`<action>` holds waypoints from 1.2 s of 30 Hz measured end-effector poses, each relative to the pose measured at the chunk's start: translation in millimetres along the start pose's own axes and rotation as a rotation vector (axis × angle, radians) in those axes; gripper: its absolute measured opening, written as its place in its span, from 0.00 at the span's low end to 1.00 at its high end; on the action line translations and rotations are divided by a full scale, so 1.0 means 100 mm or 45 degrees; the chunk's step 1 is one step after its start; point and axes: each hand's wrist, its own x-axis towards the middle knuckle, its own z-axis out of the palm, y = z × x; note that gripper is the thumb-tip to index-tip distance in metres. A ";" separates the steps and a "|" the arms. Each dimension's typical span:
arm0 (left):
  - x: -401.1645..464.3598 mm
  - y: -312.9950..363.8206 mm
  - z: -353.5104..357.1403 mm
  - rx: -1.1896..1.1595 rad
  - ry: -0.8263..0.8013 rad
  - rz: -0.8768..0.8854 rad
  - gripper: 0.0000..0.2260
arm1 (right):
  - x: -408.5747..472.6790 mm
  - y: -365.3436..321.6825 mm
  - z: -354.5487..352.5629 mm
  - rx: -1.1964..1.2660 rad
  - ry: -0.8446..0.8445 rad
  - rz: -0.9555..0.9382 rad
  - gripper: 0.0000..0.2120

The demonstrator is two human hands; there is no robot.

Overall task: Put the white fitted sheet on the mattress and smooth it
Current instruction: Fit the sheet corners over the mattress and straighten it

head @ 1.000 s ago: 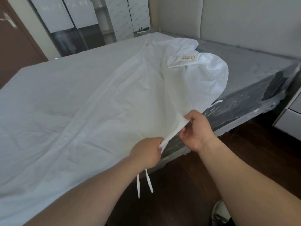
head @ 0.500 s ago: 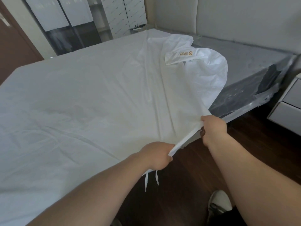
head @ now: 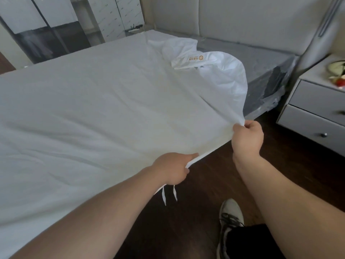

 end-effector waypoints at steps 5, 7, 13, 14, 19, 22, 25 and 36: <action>0.05 0.04 0.21 0.025 -0.077 -0.004 0.26 | 0.14 0.24 -0.18 -0.358 -0.095 0.231 0.09; 0.07 0.01 0.32 0.014 -0.157 -0.027 0.24 | 0.19 0.30 -0.25 -0.419 -0.282 0.482 0.07; 0.04 0.03 0.45 0.009 -0.216 -0.090 0.22 | 0.25 0.29 -0.39 -0.459 -0.324 0.586 0.10; 0.03 0.03 0.42 -0.009 -0.180 -0.100 0.22 | 0.25 0.27 -0.40 -0.441 -0.330 0.563 0.10; -0.04 0.03 0.10 -0.002 -0.049 -0.131 0.22 | 0.11 0.10 -0.43 -0.362 -0.418 0.341 0.11; -0.05 0.03 -0.13 0.008 0.057 -0.105 0.23 | 0.01 0.02 -0.49 -0.460 -0.524 0.119 0.11; 0.03 -0.01 -0.32 -0.025 0.140 -0.068 0.26 | -0.04 -0.04 -0.51 -0.489 -0.551 0.086 0.11; 1.22 -0.43 -0.87 -0.174 0.409 -0.067 0.23 | 0.97 -0.14 0.53 -0.492 -0.509 0.070 0.16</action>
